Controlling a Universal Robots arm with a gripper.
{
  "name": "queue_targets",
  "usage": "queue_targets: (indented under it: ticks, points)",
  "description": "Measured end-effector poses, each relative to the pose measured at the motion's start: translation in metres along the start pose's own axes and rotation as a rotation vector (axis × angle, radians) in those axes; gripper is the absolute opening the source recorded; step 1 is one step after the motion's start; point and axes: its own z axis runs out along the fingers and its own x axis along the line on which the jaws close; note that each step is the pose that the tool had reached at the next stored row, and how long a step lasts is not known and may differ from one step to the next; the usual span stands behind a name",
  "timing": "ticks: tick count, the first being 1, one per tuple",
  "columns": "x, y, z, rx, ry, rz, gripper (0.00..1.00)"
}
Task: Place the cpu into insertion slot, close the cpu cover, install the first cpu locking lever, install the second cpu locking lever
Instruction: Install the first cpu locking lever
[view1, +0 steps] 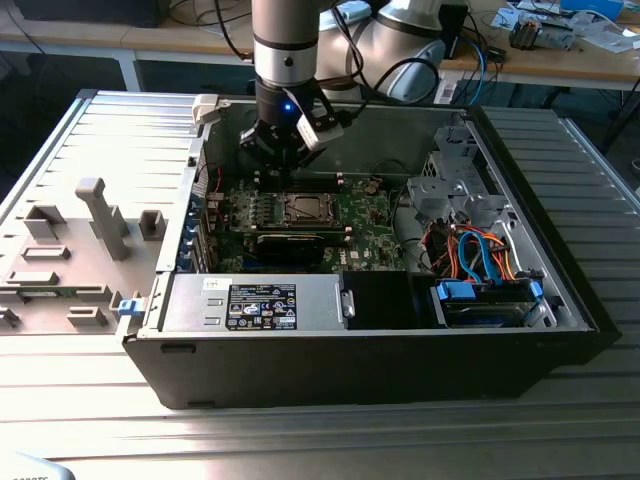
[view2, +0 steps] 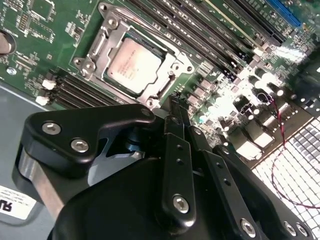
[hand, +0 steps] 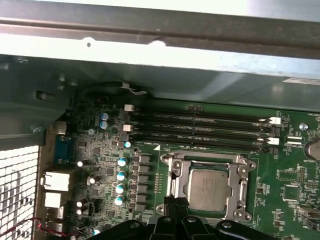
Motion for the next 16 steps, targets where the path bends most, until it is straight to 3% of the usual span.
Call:
queue_targets:
  ticks: [10, 13, 16]
  points:
    - [0.0169, 0.0063, -0.0006, 0.0002, -0.0011, 0.0, 0.11]
    - [0.0171, 0.0067, -0.006, -0.002, -0.0015, 0.0, 0.11]
    - [0.0177, 0.0085, -0.0072, -0.003, -0.0015, 0.0, 0.11]
